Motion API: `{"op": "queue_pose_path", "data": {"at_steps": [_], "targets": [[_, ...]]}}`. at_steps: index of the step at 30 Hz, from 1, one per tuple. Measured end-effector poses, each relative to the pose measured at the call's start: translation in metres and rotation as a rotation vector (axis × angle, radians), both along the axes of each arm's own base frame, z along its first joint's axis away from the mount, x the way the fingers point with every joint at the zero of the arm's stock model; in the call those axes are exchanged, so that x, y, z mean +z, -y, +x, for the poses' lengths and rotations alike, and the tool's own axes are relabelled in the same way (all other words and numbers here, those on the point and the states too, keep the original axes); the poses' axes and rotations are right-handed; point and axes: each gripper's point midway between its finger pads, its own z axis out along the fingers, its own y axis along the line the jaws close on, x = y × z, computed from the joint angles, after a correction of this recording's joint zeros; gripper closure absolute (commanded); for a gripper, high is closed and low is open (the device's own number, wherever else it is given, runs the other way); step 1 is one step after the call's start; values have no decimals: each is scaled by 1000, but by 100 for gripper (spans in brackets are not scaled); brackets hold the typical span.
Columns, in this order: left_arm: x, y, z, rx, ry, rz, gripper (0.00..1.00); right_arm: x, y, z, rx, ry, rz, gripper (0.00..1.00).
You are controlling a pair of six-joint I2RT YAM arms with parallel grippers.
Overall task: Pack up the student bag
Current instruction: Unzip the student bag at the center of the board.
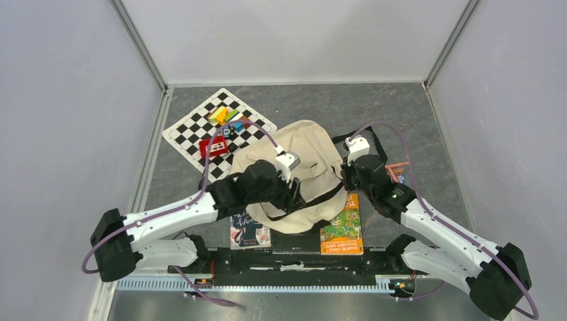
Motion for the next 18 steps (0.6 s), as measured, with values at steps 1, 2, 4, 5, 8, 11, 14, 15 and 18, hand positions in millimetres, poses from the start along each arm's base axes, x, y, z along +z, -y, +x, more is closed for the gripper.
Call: {"op": "queue_pose_path", "data": {"at_steps": [1,2,4,5,8,11,14,15,18], "targets": [[4,8,5,-2,4,-9,33,2,-2,-1,9,2,9,100],[9,18,10,-6,8,-20,33,3,-3,-2,16,4,16,100],[16,36,18,-21,11,-43,33,4,-4,-3,25,5,24,100],[17,45,21,-28,12,-54,33,5,-5,-4,31,5,28,100],[18,68,29,-56,2,-73,33,3,-5,-6,36,3,32,100],[11,86,34,-83,-21,-76,37,1,-4,-8,38,1,32,100],[0,93,34,-93,-48,-66,39,3,-4,-8,38,5,35,100],[-3,94,34,-96,-55,-63,39,3,-4,-8,38,6,36,100],[-11,96,32,-103,-76,-55,41,4,-4,-8,39,9,39,100]]}}
